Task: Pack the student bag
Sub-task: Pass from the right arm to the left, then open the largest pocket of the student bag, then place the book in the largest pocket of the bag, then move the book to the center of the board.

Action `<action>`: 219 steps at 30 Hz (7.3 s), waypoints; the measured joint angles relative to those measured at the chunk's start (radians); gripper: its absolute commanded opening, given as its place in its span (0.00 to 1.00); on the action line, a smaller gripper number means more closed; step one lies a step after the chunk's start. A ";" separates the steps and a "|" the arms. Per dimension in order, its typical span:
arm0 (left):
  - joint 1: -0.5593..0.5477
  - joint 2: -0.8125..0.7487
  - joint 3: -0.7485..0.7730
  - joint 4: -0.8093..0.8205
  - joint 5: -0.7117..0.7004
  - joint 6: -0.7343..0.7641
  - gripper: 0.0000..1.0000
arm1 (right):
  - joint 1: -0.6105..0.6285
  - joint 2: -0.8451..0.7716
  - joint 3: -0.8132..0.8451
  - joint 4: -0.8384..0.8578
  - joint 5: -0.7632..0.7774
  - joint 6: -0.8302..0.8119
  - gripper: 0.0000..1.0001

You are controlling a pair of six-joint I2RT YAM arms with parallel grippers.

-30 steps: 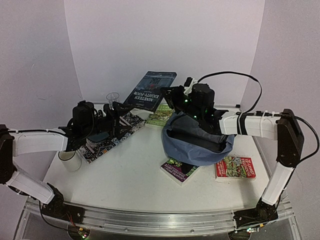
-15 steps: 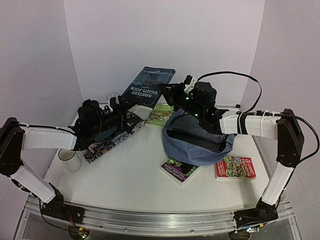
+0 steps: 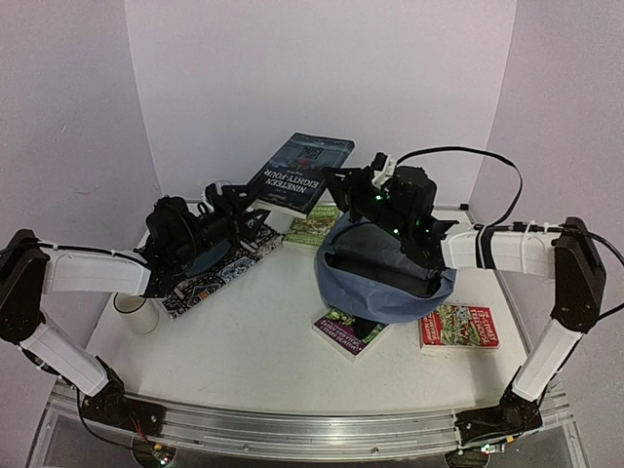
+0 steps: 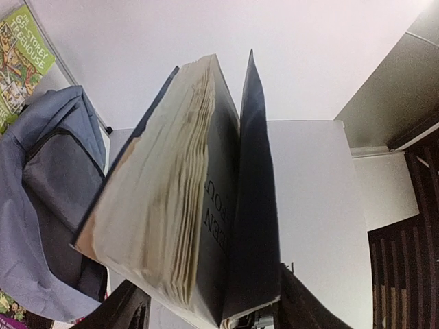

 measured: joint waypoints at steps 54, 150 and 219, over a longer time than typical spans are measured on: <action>0.044 0.295 -0.056 0.099 0.097 -0.019 0.00 | -0.235 -0.190 0.092 -0.886 -0.141 -0.957 0.89; -0.084 0.644 0.577 -0.291 0.179 -0.023 0.00 | -0.161 -0.003 0.251 -1.115 -0.010 -0.993 0.00; -0.256 0.036 0.175 -1.042 -0.041 1.018 0.70 | -0.320 -0.157 0.170 -1.206 -0.014 -0.969 0.67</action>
